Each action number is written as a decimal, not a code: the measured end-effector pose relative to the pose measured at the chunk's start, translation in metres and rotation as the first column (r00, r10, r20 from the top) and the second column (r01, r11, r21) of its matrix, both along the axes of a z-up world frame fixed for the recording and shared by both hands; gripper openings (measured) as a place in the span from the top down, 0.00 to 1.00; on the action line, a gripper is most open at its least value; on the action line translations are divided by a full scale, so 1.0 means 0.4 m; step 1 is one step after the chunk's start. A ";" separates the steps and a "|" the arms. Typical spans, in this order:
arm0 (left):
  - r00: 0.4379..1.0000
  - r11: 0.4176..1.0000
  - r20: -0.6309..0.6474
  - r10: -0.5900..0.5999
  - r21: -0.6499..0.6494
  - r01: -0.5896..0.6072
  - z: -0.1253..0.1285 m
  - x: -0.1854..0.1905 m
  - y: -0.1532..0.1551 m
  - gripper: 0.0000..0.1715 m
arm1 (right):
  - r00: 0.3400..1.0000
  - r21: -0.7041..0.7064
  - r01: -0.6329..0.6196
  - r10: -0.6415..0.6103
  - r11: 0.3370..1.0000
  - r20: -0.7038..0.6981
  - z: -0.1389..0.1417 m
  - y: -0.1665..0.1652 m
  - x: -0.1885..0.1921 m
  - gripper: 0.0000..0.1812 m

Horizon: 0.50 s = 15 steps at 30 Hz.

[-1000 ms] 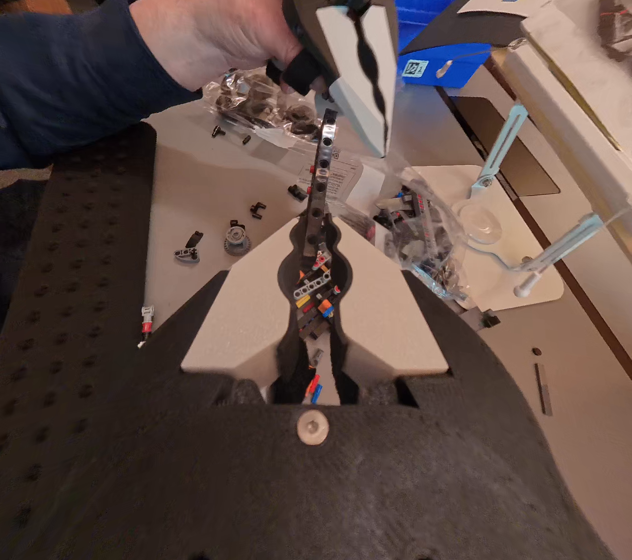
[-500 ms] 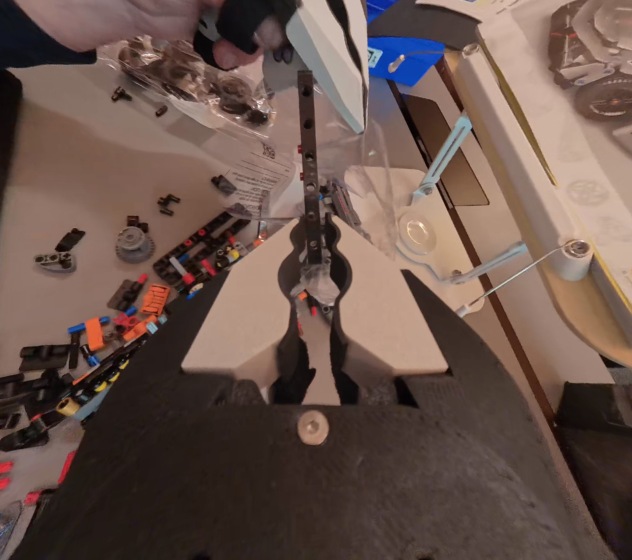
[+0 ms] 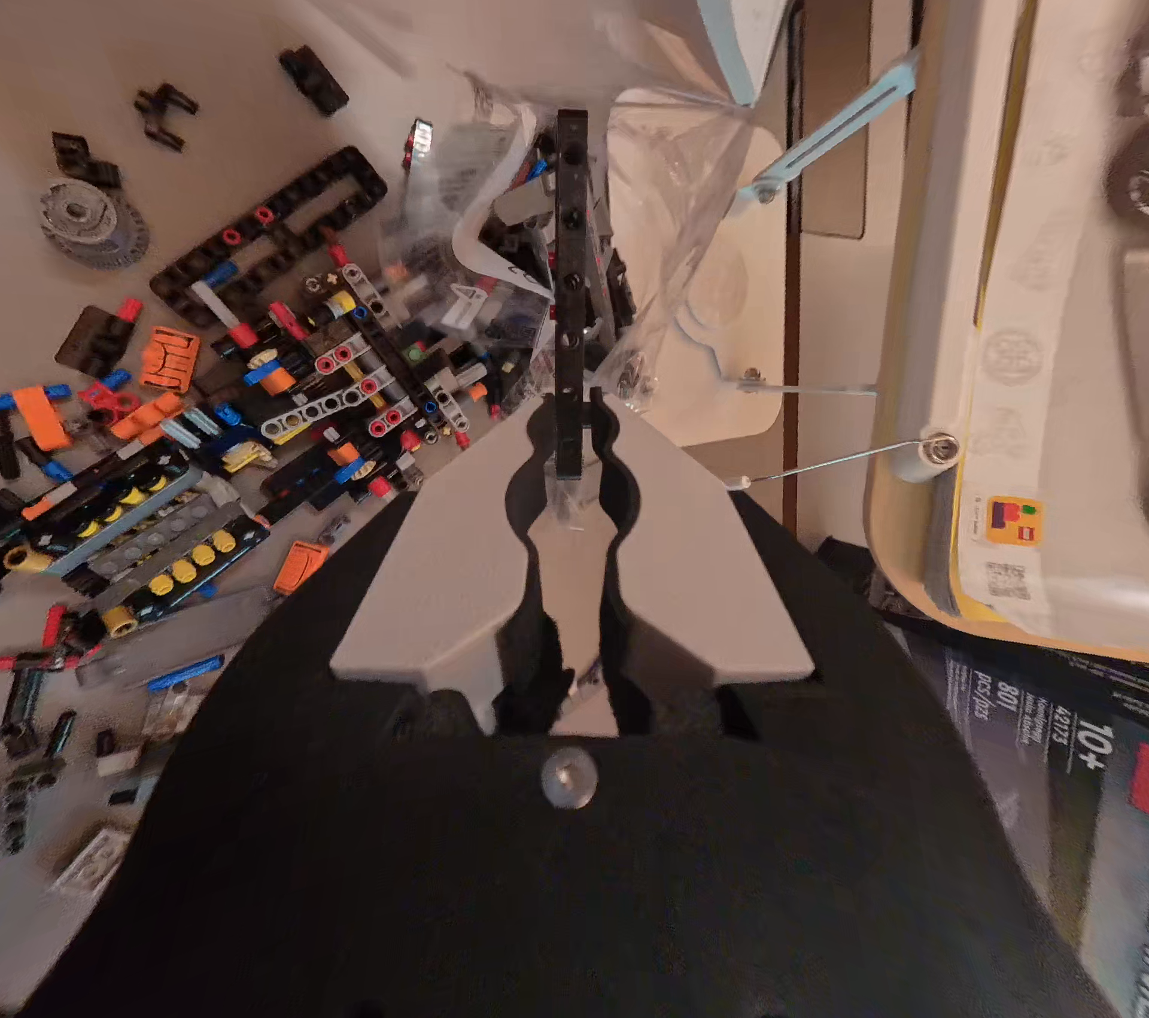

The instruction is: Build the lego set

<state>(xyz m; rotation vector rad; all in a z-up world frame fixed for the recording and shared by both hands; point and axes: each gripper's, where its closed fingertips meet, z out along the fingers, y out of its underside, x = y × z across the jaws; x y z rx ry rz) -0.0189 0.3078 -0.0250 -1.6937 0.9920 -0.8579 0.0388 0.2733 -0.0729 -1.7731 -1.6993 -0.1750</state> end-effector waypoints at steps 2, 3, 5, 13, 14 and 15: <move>1.000 1.000 -0.001 -0.002 0.005 0.002 0.001 0.005 -0.003 1.00 | 0.995 0.046 0.040 -0.044 0.998 0.094 0.007 0.015 0.007 0.95; 1.000 1.000 0.000 0.002 0.013 -0.002 0.004 0.006 -0.003 1.00 | 0.992 0.052 0.037 -0.043 0.998 0.117 0.012 0.011 0.000 0.96; 1.000 1.000 -0.007 0.003 0.022 -0.003 0.005 0.005 -0.004 1.00 | 0.993 0.021 0.007 -0.009 1.000 0.121 0.016 -0.010 -0.031 0.96; 0.999 0.997 -0.010 0.042 0.062 -0.041 0.016 -0.009 0.001 1.00 | 0.969 0.082 0.025 -0.044 0.996 0.244 -0.009 0.019 -0.050 0.96; 0.998 0.996 -0.012 0.060 0.073 -0.059 0.018 -0.018 0.007 1.00 | 0.971 0.083 0.023 -0.042 0.996 0.234 -0.004 0.017 -0.049 0.96; 0.997 0.994 -0.006 0.080 0.078 -0.079 0.020 -0.027 0.014 1.00 | 0.976 0.087 0.021 -0.039 0.996 0.214 0.007 0.014 -0.050 0.96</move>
